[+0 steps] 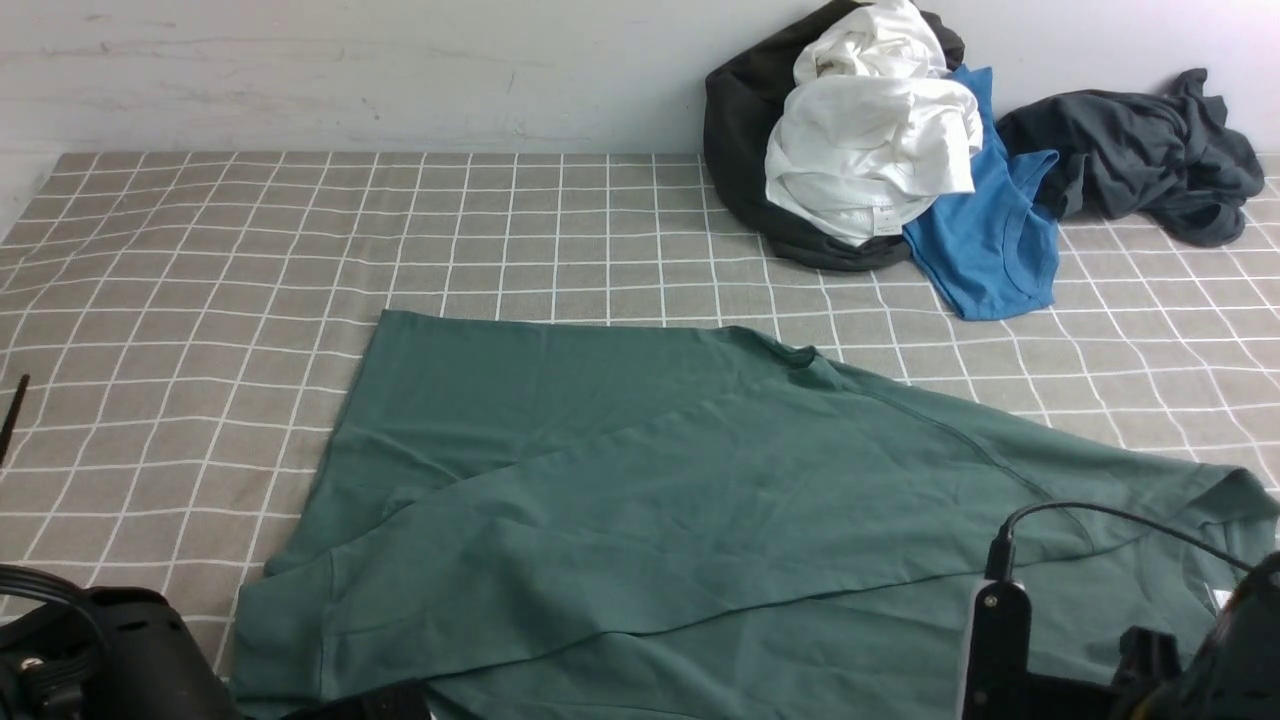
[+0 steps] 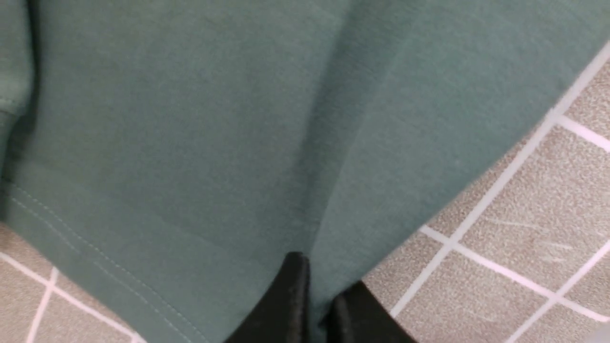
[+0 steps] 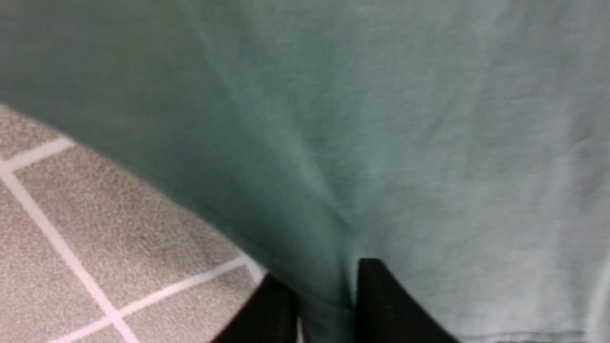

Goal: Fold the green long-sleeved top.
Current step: Use both arms simultaneously to clamp the lower edge of the clothing fabric, then use both arms to drag the lower edge of the fabric forward and fold it over the upper edge

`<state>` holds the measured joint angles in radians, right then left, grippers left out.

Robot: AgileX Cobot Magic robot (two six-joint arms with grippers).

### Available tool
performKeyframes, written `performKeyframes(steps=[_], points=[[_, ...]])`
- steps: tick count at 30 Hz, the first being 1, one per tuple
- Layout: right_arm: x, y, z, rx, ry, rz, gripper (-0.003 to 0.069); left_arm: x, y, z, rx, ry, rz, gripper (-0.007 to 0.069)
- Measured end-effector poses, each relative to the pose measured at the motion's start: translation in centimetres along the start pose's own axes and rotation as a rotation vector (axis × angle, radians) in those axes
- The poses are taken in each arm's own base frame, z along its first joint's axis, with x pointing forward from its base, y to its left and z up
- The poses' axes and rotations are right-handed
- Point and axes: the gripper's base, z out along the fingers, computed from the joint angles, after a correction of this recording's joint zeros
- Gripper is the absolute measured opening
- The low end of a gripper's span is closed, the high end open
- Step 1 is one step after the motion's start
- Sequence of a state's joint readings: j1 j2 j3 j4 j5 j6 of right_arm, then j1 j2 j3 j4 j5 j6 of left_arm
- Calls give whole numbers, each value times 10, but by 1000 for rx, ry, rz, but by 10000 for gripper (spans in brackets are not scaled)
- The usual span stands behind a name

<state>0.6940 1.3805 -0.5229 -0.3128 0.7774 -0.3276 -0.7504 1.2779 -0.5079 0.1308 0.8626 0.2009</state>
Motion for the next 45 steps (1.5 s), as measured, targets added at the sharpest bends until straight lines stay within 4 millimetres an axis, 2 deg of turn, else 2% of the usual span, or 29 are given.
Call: performKeyframes(steps=[1, 2, 5, 8, 9, 10, 11, 13, 14, 16, 18, 20, 21, 23, 25, 30, 34, 39, 40, 42, 45], points=[[3, -1, -8, 18, -18, -4, 48, -1, 1, -2, 1, 8, -4, 5], [5, -1, -14, 30, -26, -15, 27, -2, 2, -5, 1, 14, -14, 5], [7, -6, -29, 57, -34, -41, 18, -7, 8, -15, -7, 14, -40, 5], [6, -30, -52, 110, -54, -17, 18, -20, 35, -39, -58, -41, -104, 15], [5, -32, -53, 110, -54, -12, 18, -20, 38, -40, -62, -46, -114, 16], [3, -55, -60, 122, -72, 44, 18, -27, 62, -54, -98, -89, -140, 16], [2, -57, -61, 122, -74, 51, 18, -29, 63, -56, -101, -93, -133, 16], [-3, -90, -62, 96, -97, 141, 18, -41, 99, -70, -137, -130, -155, 16], [-3, -92, -64, 98, -105, 149, 18, -43, 100, -71, -139, -133, -149, 16], [-10, -127, -57, 19, -120, 238, 17, -60, 136, -82, -159, -169, -165, 16], [-18, -154, -50, -48, -137, 281, 17, -74, 163, -83, -176, -180, -162, 16], [-27, -175, -45, -97, -152, 304, 17, -86, 182, -83, -190, -186, -154, 16], [-34, -193, -39, -126, -163, 324, 17, -96, 196, -78, -195, -183, -148, 16], [-42, -211, -32, -165, -167, 346, 17, -109, 215, -79, -222, -196, -142, 16], [-54, -236, -20, -179, -174, 371, 17, -124, 235, -71, -248, -188, -135, 16], [-70, -272, 5, -154, -172, 423, 17, -147, 264, -55, -303, -170, -116, 16], [-70, -289, 20, -133, -159, 460, 17, -155, 284, -40, -317, -175, -134, 17], [-60, -298, 33, -142, -145, 518, 32, -156, 301, -23, -312, -203, -172, 42], [-56, -300, 38, -157, -145, 549, 50, -155, 307, -14, -304, -212, -189, 66], [-54, -301, 41, -162, -147, 569, 72, -154, 310, -10, -299, -215, -201, 83], [-51, -306, 49, -147, -157, 630, 190, -148, 318, 4, -284, -216, -231, 184]])
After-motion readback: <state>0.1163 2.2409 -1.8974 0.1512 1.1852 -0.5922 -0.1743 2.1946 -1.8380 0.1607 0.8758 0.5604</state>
